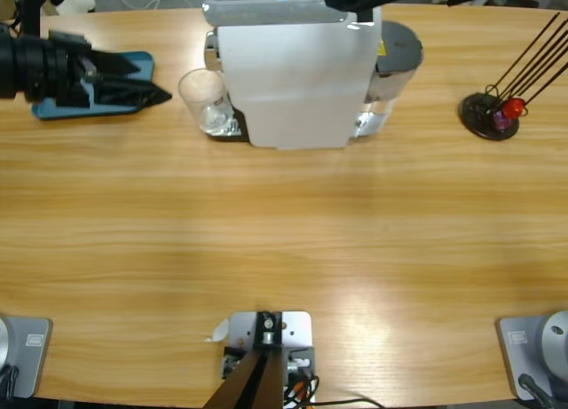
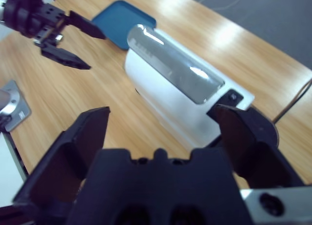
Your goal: Pour coffee
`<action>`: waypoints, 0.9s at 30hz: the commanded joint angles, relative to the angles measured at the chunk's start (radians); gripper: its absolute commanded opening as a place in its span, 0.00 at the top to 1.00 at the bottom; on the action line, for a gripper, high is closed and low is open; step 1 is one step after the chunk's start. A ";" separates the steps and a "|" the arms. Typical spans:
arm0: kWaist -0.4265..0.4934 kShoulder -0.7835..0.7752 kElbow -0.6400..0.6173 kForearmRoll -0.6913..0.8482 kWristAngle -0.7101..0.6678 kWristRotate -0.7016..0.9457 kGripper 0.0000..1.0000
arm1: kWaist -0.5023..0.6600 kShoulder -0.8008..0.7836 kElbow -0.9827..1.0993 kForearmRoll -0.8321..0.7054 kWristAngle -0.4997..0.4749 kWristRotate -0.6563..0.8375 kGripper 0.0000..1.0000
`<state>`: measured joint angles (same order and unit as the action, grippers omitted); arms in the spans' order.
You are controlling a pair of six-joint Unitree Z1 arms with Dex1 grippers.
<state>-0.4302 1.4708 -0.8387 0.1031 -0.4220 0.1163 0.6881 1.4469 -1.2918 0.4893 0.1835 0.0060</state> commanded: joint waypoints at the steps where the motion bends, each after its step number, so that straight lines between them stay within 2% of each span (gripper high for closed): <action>1: -0.201 -0.180 0.059 0.239 0.316 -0.277 0.00 | -0.095 0.089 -0.217 0.231 -0.027 0.008 1.00; 5: -0.233 -0.251 0.109 0.320 0.385 -0.430 0.00 | -0.128 0.171 -0.382 0.318 -0.013 -0.005 1.00; 8: -0.236 -0.276 0.160 0.339 0.391 -0.525 0.02 | -0.137 0.288 -0.553 0.436 0.057 -0.004 1.00; 13: -0.266 -0.273 0.185 0.350 0.403 -0.531 0.01 | -0.139 0.471 -0.807 0.647 0.052 0.022 1.00; 17: -0.286 -0.259 0.199 0.359 0.420 -0.507 0.01 | -0.157 0.541 -0.828 0.685 0.009 0.025 1.00; 27: -0.288 -0.236 0.202 0.351 0.422 -0.500 0.01 | -0.171 0.561 -0.835 0.752 -0.039 0.041 1.00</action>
<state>-0.7103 1.2172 -0.6711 0.4469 -0.0154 -0.3958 0.5286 1.9549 -2.1291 1.1978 0.1755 0.0258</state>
